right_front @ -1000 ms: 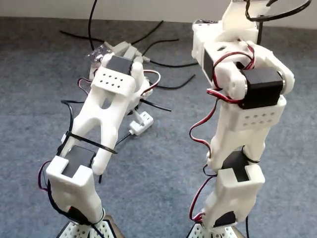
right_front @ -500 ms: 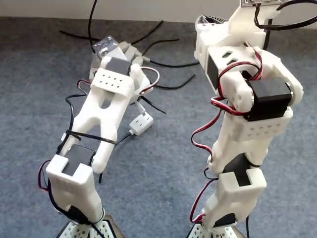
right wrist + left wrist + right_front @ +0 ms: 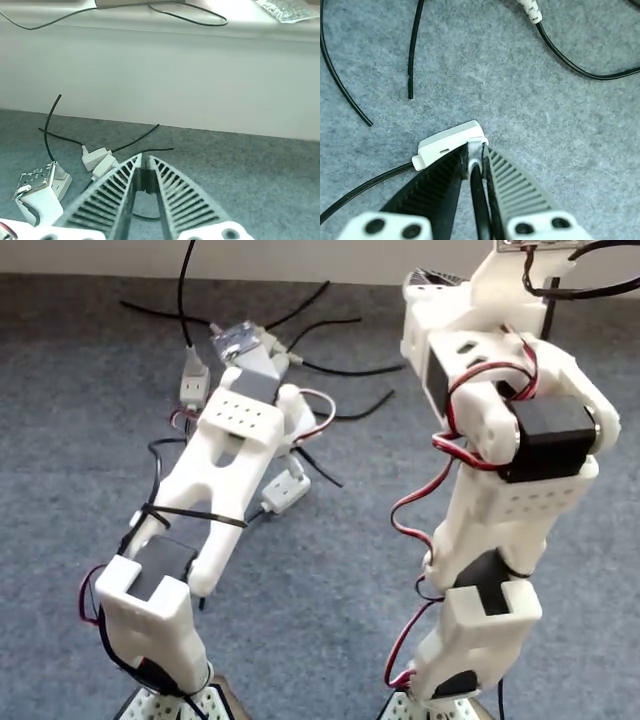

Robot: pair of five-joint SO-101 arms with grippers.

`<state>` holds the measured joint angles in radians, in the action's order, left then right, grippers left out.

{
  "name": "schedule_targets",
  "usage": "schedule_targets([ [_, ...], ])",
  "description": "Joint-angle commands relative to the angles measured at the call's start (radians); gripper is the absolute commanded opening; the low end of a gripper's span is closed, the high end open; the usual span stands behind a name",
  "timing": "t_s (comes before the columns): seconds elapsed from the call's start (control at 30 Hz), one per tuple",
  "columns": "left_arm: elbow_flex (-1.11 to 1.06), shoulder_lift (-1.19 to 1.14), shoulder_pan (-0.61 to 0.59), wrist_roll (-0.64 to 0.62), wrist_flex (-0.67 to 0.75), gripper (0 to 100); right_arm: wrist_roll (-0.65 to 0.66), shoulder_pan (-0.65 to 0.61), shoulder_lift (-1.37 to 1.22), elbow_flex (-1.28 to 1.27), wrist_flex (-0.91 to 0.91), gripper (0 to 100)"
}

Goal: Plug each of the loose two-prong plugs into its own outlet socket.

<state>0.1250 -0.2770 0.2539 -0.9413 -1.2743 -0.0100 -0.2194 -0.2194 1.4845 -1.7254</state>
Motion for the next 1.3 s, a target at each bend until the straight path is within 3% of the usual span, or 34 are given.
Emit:
schedule_targets([
  [0.0,-0.03,0.004,0.005,0.002,0.02,1,-0.005,0.024,0.038,0.028,-0.035,0.7],
  [0.43,-0.042,0.018,-0.059,0.009,0.028,1,-0.008,0.024,0.042,0.028,-0.035,0.7],
  [1.27,0.012,0.004,-0.053,0.083,0.006,1,-0.009,0.024,0.042,0.028,-0.035,0.7],
])
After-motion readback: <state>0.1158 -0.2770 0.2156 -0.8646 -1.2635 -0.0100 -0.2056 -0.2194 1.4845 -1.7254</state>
